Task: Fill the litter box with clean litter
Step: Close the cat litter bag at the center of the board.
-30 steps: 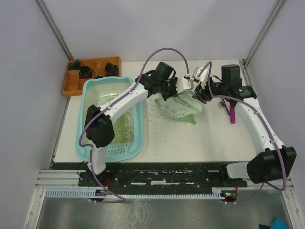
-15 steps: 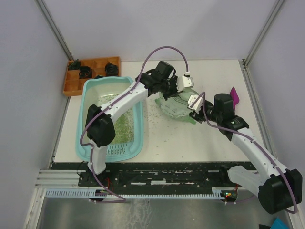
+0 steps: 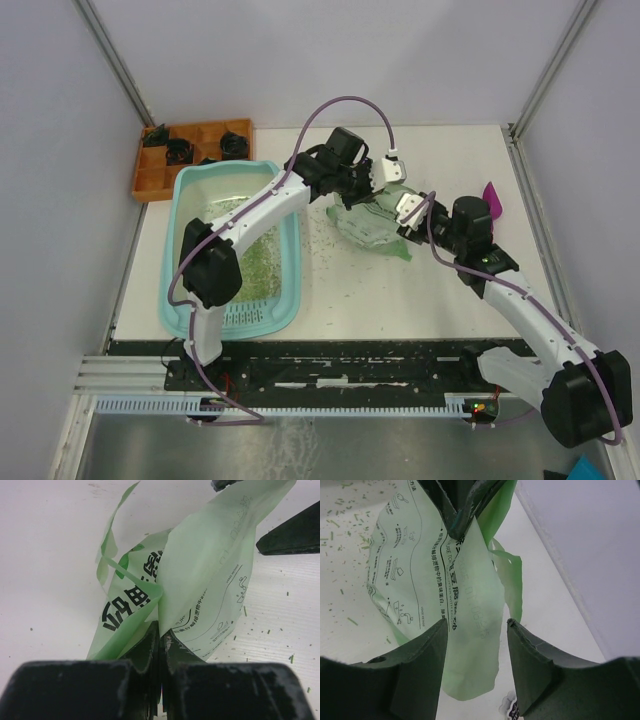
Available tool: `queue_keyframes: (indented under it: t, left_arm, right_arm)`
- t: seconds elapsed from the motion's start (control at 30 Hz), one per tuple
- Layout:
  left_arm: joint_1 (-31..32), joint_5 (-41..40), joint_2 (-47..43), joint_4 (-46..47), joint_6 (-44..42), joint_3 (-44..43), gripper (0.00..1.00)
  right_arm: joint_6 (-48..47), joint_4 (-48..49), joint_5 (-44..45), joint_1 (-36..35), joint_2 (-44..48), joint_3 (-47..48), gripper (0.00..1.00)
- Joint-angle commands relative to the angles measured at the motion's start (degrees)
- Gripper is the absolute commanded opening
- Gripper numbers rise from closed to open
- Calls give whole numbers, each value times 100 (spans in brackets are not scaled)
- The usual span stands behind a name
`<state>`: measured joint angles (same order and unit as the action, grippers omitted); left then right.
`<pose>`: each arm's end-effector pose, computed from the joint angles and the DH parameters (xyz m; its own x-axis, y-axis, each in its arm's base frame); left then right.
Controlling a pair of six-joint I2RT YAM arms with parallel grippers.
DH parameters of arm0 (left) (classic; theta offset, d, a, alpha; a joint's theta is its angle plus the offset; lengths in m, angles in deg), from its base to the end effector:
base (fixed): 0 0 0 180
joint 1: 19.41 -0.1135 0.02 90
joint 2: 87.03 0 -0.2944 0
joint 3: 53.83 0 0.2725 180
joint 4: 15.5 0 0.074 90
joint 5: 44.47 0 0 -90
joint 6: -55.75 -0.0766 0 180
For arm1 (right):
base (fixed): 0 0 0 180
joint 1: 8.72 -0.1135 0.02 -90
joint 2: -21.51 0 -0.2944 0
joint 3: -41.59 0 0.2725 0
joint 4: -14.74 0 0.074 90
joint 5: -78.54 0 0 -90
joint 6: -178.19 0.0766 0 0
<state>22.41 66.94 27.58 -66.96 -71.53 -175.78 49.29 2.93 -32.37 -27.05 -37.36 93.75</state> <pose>0.3668 -0.3657 0.3148 0.0815 0.6838 -0.7251 0.9636 0.1319 0.2326 0.2538 0.1129 0.2874 0.1516 -0.5678 -0.8091 -0.6680 0.5445 -0.5072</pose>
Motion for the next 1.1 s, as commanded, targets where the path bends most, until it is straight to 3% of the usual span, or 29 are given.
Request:
queue_keyframes:
  t: [0.0, 0.27, 0.37, 0.57, 0.67, 0.83, 1.07]
  left_arm:
    - [56, 355, -219, 492, 332, -118, 3]
    - [63, 313, -253, 519, 366, -114, 3]
    - [62, 300, -263, 522, 385, -106, 3]
    - [60, 248, -270, 525, 409, -107, 3]
    - [63, 154, -272, 524, 397, -104, 3]
    - [62, -157, -239, 642, 493, -127, 3]
    - [56, -1054, -145, 703, 896, -389, 3]
  right_arm:
    - [-189, 230, -143, 5, 10, 153, 59]
    - [-328, -255, -737, 6, -395, 327, 57]
    - [-295, -304, -680, 7, -581, 426, 52]
    - [-237, -545, -439, 6, -848, 841, 3]
    - [27, -905, -470, 150, -1010, 1186, 2]
    - [990, -1767, -1861, 981, -1571, 2139, 2]
    - [1968, -1878, -2759, 1957, -2594, 3101, 2]
